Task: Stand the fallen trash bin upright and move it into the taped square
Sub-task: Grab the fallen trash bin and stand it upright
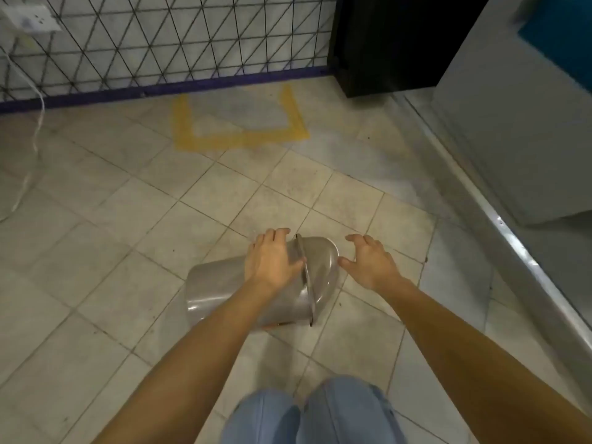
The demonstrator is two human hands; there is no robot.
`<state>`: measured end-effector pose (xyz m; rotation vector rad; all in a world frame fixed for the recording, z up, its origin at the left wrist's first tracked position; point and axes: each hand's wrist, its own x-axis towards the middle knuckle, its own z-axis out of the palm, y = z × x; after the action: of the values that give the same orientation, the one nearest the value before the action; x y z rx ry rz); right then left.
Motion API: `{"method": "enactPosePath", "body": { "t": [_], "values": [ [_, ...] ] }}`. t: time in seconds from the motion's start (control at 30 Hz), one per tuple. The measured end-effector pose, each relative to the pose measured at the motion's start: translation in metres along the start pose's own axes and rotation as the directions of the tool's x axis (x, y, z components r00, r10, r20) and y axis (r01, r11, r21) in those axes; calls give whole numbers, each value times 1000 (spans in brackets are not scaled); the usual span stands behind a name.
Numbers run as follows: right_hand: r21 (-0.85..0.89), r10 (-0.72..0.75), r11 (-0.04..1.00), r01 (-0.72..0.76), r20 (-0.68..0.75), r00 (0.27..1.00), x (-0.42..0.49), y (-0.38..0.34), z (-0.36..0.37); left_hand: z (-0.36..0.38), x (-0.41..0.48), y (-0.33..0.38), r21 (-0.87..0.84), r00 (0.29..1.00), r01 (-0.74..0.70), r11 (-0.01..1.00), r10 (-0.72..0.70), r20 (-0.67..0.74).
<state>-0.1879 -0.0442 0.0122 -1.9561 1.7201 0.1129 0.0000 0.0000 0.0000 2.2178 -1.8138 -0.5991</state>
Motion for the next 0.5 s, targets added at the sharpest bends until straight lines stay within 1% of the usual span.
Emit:
{"method": "enactPosePath", "body": {
  "t": [0.07, 0.13, 0.2, 0.37, 0.43, 0.5],
  "values": [
    [18, 35, 999, -35, -11, 999, 11, 8, 22, 23, 4, -5, 30, 1000, 14, 999, -14, -1],
    [25, 74, 997, -75, 31, 997, 20, 12, 36, 41, 7, -9, 54, 999, 21, 998, -22, 29],
    [38, 94, 995, -97, 62, 994, 28, 16, 55, 59, 8, -10, 36, 999, 14, 999, -16, 35],
    [86, 103, 990, -113, 113, 988, 37, 21, 76, 76, 14, -10, 21, 999, 15, 1000, -16, 35],
    [128, 99, 985, -115, 126, 987, 36, 22, 80, 79, 15, -7, 24, 999, 31, 999, -32, 27],
    [159, 92, 981, -111, 124, 988, 36, 22, 82, 81, 15, -2, -14, 997, 63, 998, -62, 52]
  ]
}}
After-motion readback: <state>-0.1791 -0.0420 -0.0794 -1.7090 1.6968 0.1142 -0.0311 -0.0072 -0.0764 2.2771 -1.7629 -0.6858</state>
